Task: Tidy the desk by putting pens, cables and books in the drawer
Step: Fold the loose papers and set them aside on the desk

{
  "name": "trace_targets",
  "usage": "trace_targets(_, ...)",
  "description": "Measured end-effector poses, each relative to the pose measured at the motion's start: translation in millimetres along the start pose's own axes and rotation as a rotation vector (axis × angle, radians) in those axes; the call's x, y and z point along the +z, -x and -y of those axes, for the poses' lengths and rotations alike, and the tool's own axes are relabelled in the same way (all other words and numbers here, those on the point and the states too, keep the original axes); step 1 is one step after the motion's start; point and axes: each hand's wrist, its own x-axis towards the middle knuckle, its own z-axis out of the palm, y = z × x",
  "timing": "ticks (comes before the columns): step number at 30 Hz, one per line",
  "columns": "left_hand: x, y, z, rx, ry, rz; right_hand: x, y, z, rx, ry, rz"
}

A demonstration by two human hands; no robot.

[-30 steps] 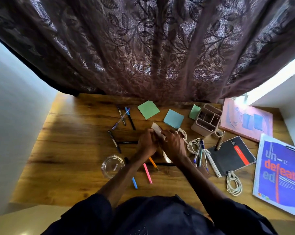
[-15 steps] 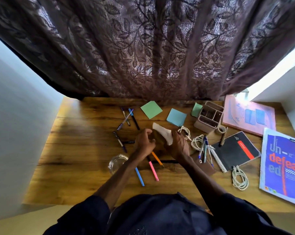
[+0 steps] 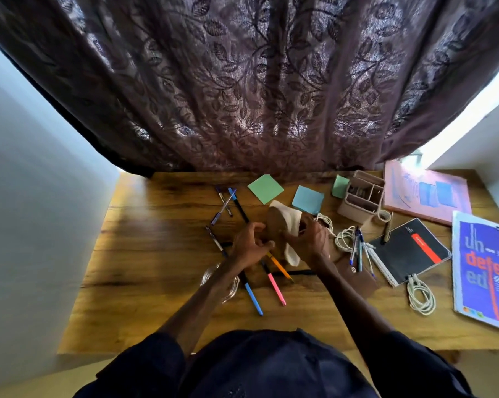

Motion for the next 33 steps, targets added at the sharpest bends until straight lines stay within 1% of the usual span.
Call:
trace_targets(3, -2, 3, -3, 0.031, 0.058, 0.109, 7, 3, 20, 0.081, -0.105, 0.004)
trace_targets(5, -3, 2, -1, 0.044, 0.043, 0.128, 10, 8, 39, 0.113, -0.136, 0.015)
trace_targets(7, -9, 2, 1, 0.064, 0.008, 0.111, 17, 12, 54, 0.099, -0.181, 0.024)
trace_targets(9, -19, 2, 7, 0.08, 0.005, 0.019, 25, 16, 69, 0.063, -0.219, 0.066)
trace_targets(11, -34, 5, 14, 0.099, 0.025, -0.113, 33, 17, 87, 0.069, -0.266, 0.14)
trace_targets(13, -47, 6, 25, 0.084, 0.036, -0.202, 41, 16, 104, 0.059, -0.309, 0.199)
trace_targets(16, -72, 2, 52, 0.068, 0.15, -0.33, 54, 14, 132, 0.012, -0.369, 0.292)
trace_targets(17, -78, -2, 63, 0.056, 0.152, -0.365, 60, 11, 138, 0.006, -0.366, 0.317)
trace_targets(20, -106, -13, 86, 0.003, 0.057, -0.505, 90, -4, 157, -0.034, -0.293, 0.401)
trace_targets(23, -132, -19, 105, -0.074, 0.051, -0.65, 103, -5, 189, -0.1, -0.255, 0.469)
trace_targets(26, -159, -24, 126, -0.144, 0.037, -0.737, 115, -8, 209, -0.114, -0.238, 0.525)
trace_targets(29, -189, -35, 151, -0.24, 0.028, -0.825, 136, -12, 227, -0.103, -0.259, 0.528)
trace_targets(33, -228, -54, 176, -0.36, 0.113, -0.855, 166, -23, 229, -0.11, -0.284, 0.576)
